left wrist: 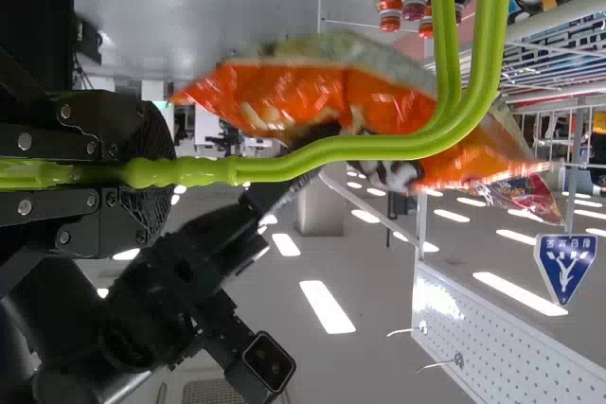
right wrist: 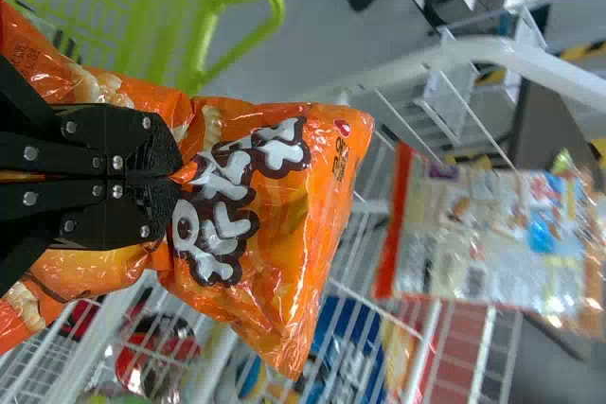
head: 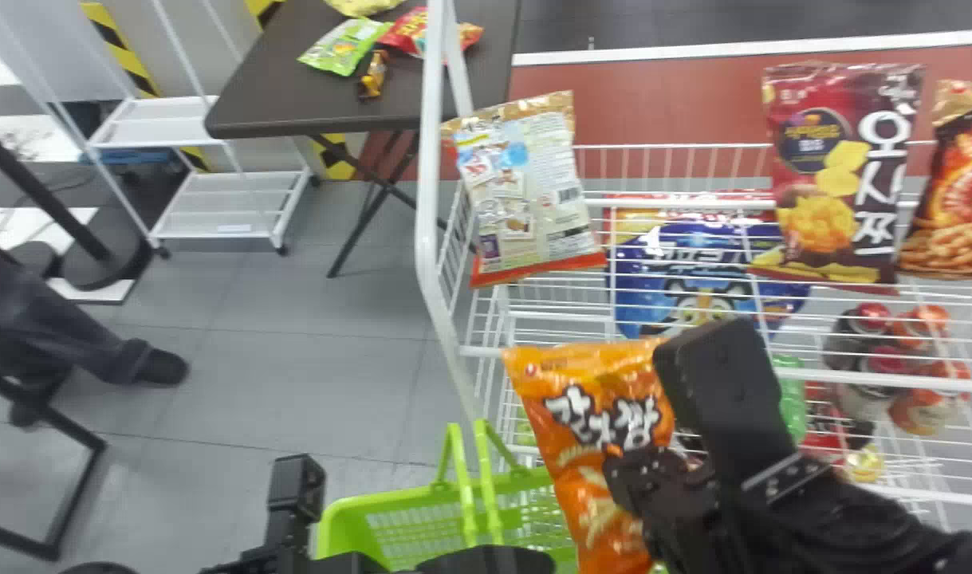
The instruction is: Hold basket handle with left hand then pick Gamjakkang with right hand and place into basket
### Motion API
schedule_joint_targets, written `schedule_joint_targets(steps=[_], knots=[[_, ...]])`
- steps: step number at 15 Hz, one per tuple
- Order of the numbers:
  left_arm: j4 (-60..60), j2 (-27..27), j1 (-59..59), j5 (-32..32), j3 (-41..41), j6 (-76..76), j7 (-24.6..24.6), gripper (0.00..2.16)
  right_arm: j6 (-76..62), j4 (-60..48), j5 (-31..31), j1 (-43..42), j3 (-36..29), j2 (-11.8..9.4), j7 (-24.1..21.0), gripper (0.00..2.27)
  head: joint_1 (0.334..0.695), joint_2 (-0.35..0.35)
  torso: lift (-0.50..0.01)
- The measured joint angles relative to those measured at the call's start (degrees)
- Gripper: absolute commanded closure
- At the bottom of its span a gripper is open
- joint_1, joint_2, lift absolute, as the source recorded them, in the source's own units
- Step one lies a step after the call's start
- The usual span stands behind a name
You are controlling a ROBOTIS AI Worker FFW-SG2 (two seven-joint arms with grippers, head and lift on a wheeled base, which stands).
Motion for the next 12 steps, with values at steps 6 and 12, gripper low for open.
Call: schedule_joint_targets(steps=[6, 12], knots=[[0.5, 0.0, -0.4, 0.1, -0.3, 0.0, -0.1, 2.14, 0.0, 9.4, -0.4, -0.5, 5.3, 0.1, 0.9, 0.0, 0.695, 0.35, -0.017], [0.8, 0.0, -0.4, 0.1, -0.4, 0.0, -0.1, 2.14, -2.7, 4.7, -0.1, 3.4, -0.4, -1.8, -0.5, 0.06, 0.695, 0.29, -0.017]])
